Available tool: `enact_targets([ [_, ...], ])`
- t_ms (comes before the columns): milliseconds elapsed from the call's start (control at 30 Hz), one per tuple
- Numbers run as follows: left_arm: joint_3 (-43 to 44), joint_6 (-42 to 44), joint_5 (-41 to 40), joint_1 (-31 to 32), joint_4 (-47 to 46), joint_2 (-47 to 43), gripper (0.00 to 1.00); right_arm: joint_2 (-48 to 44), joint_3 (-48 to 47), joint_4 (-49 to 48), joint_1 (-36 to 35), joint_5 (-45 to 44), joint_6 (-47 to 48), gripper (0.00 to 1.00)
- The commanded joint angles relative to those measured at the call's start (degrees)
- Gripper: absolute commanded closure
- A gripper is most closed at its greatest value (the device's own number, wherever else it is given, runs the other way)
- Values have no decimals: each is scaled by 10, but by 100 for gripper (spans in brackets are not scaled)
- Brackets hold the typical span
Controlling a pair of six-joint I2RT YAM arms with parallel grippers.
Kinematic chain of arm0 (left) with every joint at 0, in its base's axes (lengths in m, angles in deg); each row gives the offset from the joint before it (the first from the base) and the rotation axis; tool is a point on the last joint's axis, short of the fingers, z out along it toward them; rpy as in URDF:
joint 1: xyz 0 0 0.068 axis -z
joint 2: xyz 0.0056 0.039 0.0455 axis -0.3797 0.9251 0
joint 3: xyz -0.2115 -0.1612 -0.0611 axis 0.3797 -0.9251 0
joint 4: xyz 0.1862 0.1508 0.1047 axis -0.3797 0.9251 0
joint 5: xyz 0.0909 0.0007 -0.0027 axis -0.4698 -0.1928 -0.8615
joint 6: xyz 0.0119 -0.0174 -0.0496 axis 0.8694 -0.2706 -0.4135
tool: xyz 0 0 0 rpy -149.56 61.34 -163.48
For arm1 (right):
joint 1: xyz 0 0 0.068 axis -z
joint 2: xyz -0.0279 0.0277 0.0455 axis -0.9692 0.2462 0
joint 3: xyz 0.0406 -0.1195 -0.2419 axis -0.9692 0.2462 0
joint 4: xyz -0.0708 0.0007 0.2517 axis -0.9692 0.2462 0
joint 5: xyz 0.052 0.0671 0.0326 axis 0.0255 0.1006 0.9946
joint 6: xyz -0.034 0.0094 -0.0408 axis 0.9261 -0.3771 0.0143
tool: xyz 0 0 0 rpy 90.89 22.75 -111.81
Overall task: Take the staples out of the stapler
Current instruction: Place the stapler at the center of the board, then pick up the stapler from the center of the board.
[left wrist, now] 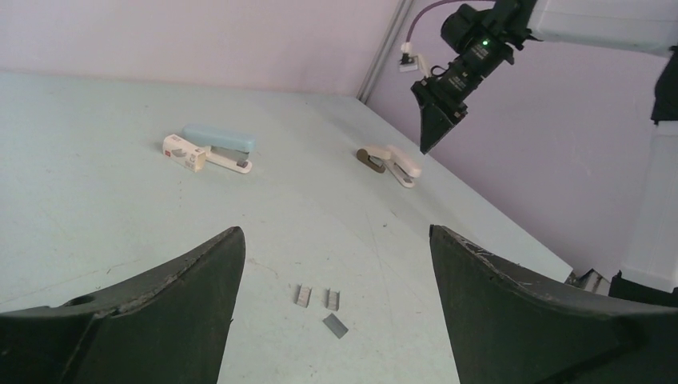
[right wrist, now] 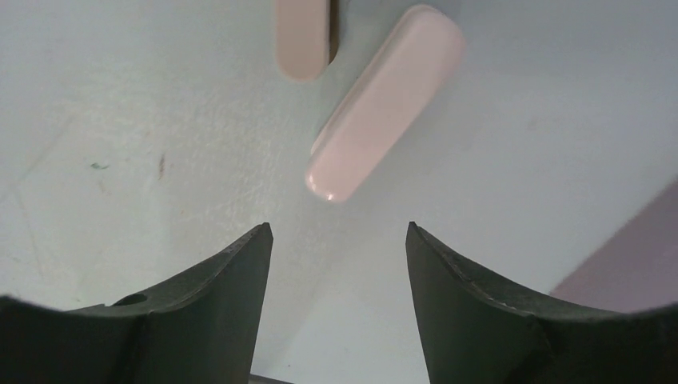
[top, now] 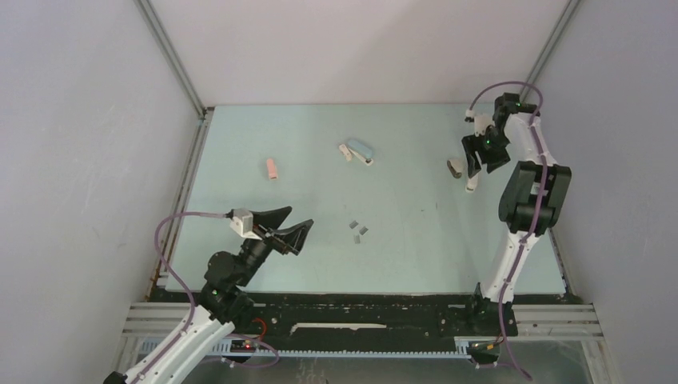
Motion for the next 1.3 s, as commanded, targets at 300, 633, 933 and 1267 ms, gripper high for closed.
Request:
enact_targets([
  [300,-21,-46,10,-3,3,-24,6,-283,134,-116,-81,133,41,22],
  [633,-37,-61,-2,-3,0,-21,0,-311,125,-168,-186,317,12,21],
  [933,-53,-54,-44,-3,20,0,0,-216,53,-258,-234,358,-48,11],
  [1267,-57,-50,-62,-3,8,19,0,86,-298,-132,-306,190,-131,11],
])
